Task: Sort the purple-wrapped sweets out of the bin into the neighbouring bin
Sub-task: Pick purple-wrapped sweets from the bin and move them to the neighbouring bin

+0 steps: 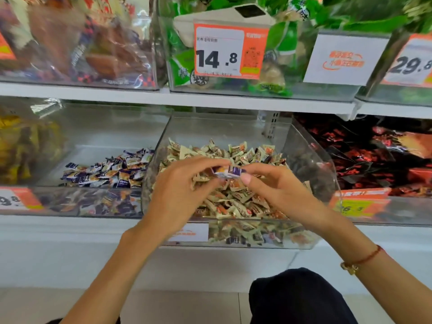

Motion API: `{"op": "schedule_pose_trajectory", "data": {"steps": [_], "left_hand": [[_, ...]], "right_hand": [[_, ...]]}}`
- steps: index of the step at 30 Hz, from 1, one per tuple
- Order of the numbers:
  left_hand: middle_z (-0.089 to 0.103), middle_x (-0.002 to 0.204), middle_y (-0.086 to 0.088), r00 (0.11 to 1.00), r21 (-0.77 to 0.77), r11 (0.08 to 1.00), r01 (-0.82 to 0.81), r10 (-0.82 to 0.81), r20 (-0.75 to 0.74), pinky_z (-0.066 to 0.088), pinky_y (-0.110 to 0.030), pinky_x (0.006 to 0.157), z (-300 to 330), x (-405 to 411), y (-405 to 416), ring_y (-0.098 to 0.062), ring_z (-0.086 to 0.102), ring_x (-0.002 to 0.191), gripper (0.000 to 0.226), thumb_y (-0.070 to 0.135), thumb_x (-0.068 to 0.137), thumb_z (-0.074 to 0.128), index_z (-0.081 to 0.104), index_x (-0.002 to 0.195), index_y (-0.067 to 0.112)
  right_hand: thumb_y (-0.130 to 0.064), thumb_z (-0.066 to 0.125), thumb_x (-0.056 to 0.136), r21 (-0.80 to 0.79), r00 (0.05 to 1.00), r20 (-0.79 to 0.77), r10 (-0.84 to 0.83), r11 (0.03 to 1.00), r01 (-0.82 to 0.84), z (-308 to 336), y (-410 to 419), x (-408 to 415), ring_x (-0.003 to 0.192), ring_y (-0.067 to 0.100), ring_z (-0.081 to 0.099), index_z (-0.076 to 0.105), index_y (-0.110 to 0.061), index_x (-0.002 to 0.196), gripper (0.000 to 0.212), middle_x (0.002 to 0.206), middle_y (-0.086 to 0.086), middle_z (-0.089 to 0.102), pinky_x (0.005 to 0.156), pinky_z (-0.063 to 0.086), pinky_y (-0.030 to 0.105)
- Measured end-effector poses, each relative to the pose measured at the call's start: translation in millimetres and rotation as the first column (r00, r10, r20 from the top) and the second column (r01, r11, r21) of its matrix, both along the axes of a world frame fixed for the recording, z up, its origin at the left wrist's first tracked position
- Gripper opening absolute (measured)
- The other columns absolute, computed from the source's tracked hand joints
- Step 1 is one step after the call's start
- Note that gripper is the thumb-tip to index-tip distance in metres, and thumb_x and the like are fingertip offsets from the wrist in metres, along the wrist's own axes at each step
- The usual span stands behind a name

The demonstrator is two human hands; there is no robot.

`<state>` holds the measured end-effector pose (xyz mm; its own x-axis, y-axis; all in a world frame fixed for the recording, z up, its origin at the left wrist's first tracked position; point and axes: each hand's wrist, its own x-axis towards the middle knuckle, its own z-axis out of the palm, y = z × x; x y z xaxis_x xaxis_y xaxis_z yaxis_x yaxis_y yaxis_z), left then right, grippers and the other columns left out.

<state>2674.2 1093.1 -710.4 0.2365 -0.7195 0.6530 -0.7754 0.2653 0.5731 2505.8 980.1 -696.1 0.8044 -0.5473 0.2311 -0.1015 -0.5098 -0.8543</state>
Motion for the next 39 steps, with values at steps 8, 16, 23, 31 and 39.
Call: {"op": "schedule_pose_trajectory", "data": {"steps": [8, 16, 23, 31, 39], "left_hand": [[0.067, 0.090, -0.007, 0.651, 0.048, 0.651, -0.757, 0.746, 0.140, 0.032, -0.029, 0.051, -3.0, 97.0, 23.3, -0.030, 0.060, 0.076, 0.027, 0.034, 0.096, 0.053, 0.068, 0.116, 0.023], [0.060, 0.123, -0.020, 0.829, 0.554, 0.642, -0.530, 0.529, 0.181, 0.048, -0.045, 0.089, -30.6, 128.1, 13.3, -0.038, 0.058, 0.108, 0.040, 0.028, 0.098, 0.047, 0.052, 0.136, 0.015], [0.063, 0.113, 0.006, 0.826, 0.069, 0.824, -0.563, 0.559, 0.070, 0.045, -0.037, 0.080, 20.6, 55.0, 20.4, -0.022, 0.056, 0.104, 0.022, 0.021, 0.093, 0.052, 0.065, 0.111, 0.028], [0.062, 0.114, 0.020, 0.978, 0.342, 0.929, -0.140, 0.075, 0.196, 0.049, -0.017, 0.066, 28.9, -18.6, -82.1, -0.006, 0.064, 0.077, 0.021, 0.027, 0.095, 0.054, 0.066, 0.103, 0.043], [0.035, 0.151, 0.000, 0.895, 0.828, 0.525, -0.196, -0.249, 0.370, 0.043, -0.024, 0.081, 10.8, -3.7, -176.3, -0.023, 0.053, 0.118, 0.049, 0.008, 0.094, 0.048, 0.049, 0.135, 0.034]], "right_hand": [[-0.068, 0.035, 0.090, -0.470, 0.860, -0.500, -0.098, 0.865, -0.175, -22.8, 0.2, 91.5, 0.148, 0.026, 0.000, 0.010, -0.049, 0.148, 0.066, 0.161, -0.006, 0.002, 0.118, 0.004, 0.055], [-0.056, 0.020, 0.099, -0.451, 0.775, -0.613, -0.155, 0.873, -0.182, -28.5, -1.5, 126.3, 0.146, 0.033, -0.016, -0.009, -0.044, 0.149, 0.059, 0.160, -0.006, -0.016, 0.114, -0.004, 0.058], [-0.053, 0.038, 0.096, -0.667, 0.910, -0.323, -0.259, 0.745, -0.025, -2.7, -13.8, 42.6, 0.136, 0.019, 0.035, 0.046, -0.039, 0.137, 0.044, 0.141, -0.006, 0.049, 0.114, 0.024, 0.048], [-0.003, 0.069, 0.081, -0.770, 0.761, -0.069, -0.645, 0.519, 0.370, -19.2, -88.4, -76.9, 0.103, 0.036, 0.058, 0.069, -0.014, 0.108, 0.029, 0.117, 0.009, 0.061, 0.078, 0.050, 0.043], [0.009, 0.067, 0.075, -0.661, 0.743, -0.032, -0.668, 0.572, 0.486, -36.9, -89.8, -68.6, 0.076, 0.036, 0.061, 0.073, -0.021, 0.087, 0.033, 0.130, 0.011, 0.054, 0.063, 0.049, 0.039]]}}
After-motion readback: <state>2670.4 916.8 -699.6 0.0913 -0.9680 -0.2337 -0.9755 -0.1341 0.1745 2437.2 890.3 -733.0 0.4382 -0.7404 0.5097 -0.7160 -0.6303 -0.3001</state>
